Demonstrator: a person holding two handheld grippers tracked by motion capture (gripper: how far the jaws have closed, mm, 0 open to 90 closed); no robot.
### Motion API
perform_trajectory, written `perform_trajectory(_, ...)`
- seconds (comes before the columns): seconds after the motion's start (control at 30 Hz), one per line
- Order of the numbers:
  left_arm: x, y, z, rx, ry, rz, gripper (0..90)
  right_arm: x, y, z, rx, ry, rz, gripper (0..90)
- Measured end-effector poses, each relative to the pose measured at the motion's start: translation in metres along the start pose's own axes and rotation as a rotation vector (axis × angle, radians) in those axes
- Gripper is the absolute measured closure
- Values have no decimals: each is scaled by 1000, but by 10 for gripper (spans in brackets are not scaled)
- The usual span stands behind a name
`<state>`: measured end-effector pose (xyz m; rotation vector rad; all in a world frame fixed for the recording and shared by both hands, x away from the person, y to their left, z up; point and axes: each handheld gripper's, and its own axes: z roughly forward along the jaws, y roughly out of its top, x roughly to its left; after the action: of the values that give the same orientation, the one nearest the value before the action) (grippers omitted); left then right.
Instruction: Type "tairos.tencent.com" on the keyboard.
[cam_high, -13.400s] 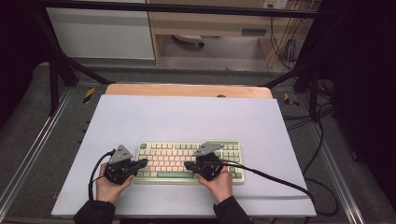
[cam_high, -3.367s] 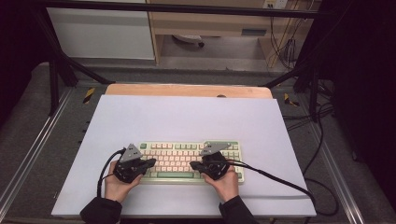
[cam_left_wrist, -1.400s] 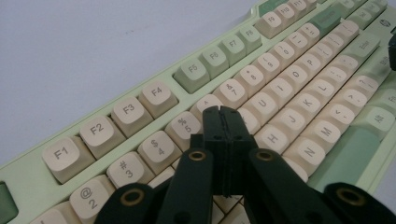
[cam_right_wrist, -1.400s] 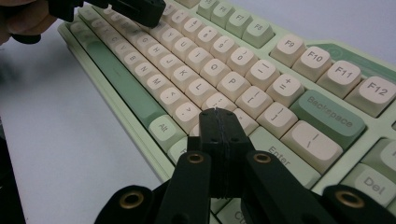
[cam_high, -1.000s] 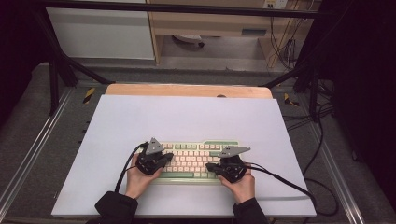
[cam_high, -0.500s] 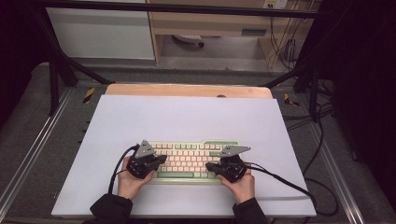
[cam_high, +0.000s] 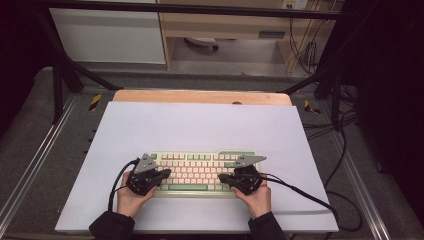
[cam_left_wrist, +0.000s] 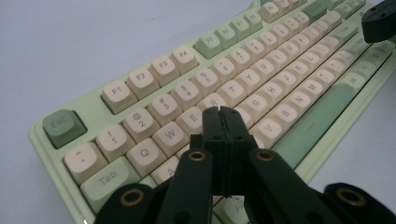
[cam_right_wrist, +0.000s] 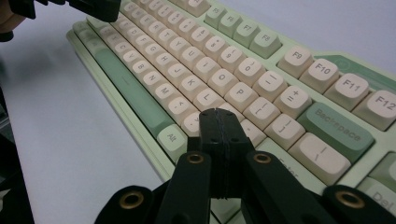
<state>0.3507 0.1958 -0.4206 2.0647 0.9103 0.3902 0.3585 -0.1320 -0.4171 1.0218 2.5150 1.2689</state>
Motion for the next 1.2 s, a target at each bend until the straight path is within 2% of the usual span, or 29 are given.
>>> perform_trajectory(0.3,8,-10,-11,1,14,-18,897,4,6,11,7,16,-11,900)
perform_trajectory(0.6,10,-14,-13,-3,9,-28,897,7,7,24,27,27,-19,900)
perform_trajectory(1.2,13,-17,-14,-8,8,-36,898,8,4,29,44,27,-25,900)
